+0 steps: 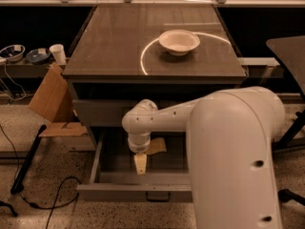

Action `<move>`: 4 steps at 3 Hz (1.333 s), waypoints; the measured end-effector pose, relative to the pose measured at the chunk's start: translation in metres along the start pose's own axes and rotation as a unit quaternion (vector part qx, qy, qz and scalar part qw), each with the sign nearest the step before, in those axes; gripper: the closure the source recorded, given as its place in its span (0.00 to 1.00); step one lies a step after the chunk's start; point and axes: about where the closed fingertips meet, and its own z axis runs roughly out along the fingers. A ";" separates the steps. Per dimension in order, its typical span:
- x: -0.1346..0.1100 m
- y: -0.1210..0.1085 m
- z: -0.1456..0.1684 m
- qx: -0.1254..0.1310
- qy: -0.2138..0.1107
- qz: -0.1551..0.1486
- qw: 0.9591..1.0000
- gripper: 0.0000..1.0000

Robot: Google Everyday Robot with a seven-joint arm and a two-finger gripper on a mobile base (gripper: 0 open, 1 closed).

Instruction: Pick sponge from middle drawer and place on counter

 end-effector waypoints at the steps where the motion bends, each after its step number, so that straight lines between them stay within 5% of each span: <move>1: -0.017 -0.010 0.003 -0.006 0.027 0.002 1.000 0.00; 4: -0.031 -0.021 0.025 -0.030 0.120 0.046 0.991 0.00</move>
Offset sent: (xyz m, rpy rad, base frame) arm 0.0091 0.0538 0.0066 -0.2132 0.0420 -0.0665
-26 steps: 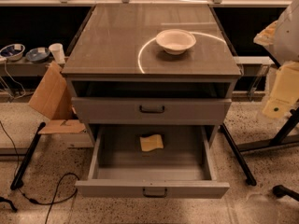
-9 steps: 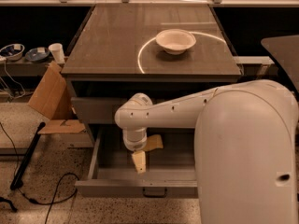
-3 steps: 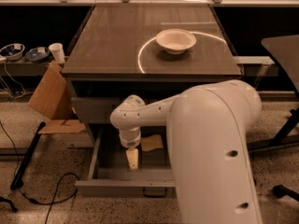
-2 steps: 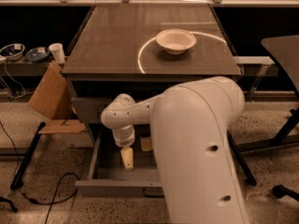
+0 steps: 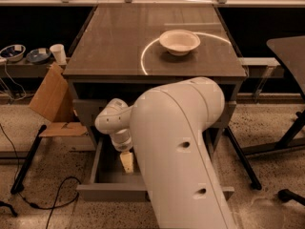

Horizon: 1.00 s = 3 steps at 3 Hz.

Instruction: Pick sponge from middle drawer and place on counter

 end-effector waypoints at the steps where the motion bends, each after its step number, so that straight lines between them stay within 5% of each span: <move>1: 0.011 -0.005 0.019 0.007 0.053 0.029 0.998 0.00; 3: 0.032 -0.003 0.036 0.045 0.117 0.064 0.990 0.00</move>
Offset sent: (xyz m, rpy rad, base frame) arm 0.0102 -0.0354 -0.0292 -0.2224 -0.1184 -0.1435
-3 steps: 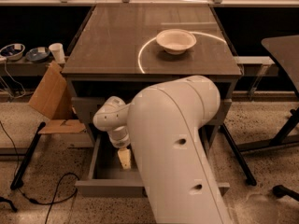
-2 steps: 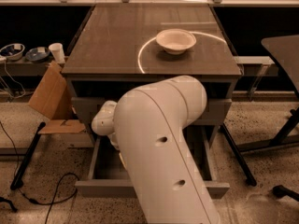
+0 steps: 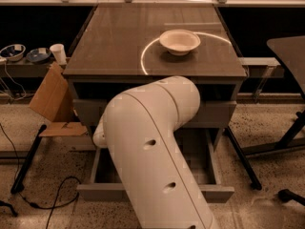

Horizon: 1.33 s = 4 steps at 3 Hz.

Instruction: Pick sponge from middle drawer and place on counter

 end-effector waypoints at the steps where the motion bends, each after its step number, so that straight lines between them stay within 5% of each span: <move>1: 0.011 0.001 0.013 0.030 0.037 0.018 0.999 0.00; 4: 0.031 -0.018 0.032 0.053 0.081 0.019 0.995 0.00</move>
Offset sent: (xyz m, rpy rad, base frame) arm 0.0048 -0.0272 -0.0138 -0.1472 -0.1517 -0.0408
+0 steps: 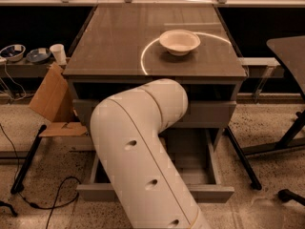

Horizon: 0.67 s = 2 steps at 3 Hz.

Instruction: Pick sponge from middle drawer and place on counter

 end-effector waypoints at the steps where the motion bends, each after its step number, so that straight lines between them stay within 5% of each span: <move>1: 0.002 -0.008 0.010 0.006 0.017 -0.010 1.000 0.00; 2: 0.001 -0.012 0.018 0.014 0.036 -0.023 0.999 0.00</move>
Offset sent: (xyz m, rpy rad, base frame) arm 0.0232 -0.0054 -0.0196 -0.1414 -0.0056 0.0689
